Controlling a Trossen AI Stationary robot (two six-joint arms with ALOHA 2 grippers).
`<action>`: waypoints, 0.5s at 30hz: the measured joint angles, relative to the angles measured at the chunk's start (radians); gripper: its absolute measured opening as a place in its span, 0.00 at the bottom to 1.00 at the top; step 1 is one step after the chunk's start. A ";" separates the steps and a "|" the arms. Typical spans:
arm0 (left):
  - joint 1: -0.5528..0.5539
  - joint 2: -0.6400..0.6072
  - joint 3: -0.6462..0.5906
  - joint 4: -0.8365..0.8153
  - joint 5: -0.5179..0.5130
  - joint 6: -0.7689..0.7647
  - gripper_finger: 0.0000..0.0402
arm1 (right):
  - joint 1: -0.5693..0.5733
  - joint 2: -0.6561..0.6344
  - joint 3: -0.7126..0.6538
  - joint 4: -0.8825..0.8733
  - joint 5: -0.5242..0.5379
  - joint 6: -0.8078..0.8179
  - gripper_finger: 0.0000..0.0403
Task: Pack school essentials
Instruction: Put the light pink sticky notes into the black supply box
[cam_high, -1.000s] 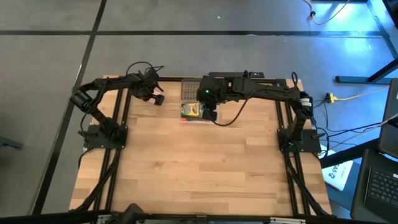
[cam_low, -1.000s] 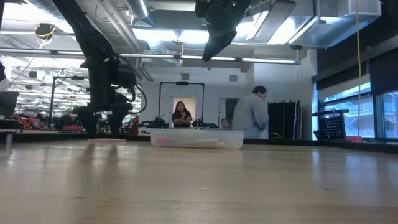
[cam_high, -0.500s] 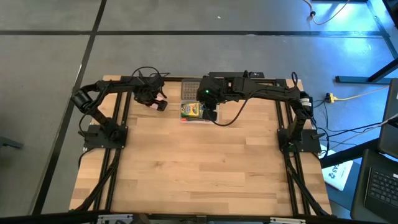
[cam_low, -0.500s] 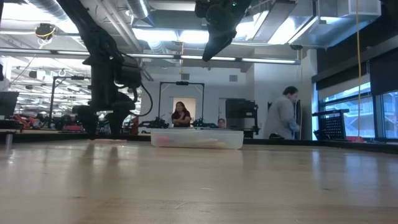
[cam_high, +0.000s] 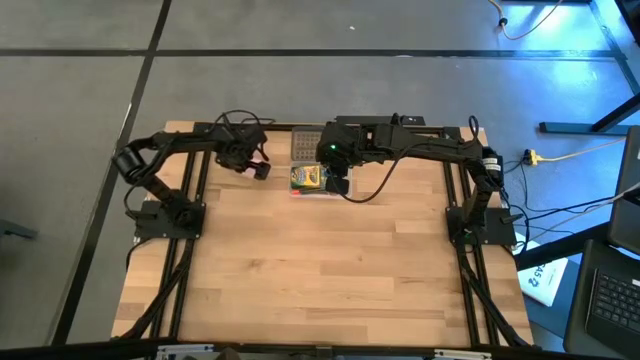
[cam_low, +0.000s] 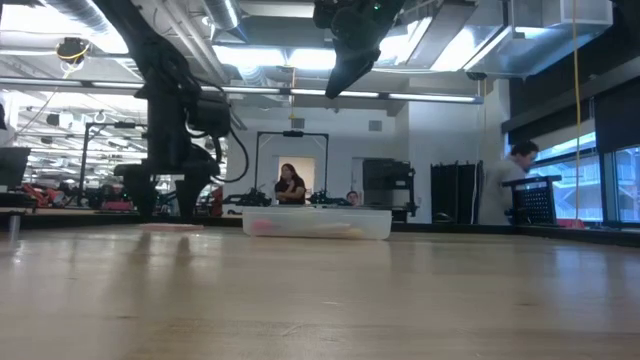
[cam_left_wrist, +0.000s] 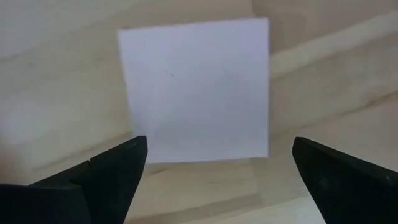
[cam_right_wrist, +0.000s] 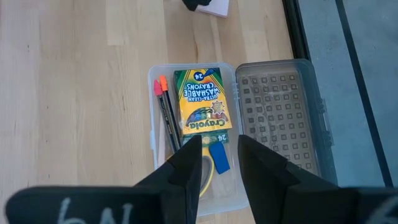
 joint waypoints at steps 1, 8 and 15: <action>0.004 -0.005 0.000 0.000 -0.006 0.004 0.99 | 0.000 0.000 0.000 0.000 0.000 0.000 0.26; 0.030 -0.004 0.000 0.003 -0.036 0.018 0.99 | 0.000 0.000 0.000 0.000 0.000 0.000 0.26; 0.032 0.032 0.000 0.041 -0.031 0.043 0.99 | 0.000 0.000 0.000 0.000 0.000 0.000 0.26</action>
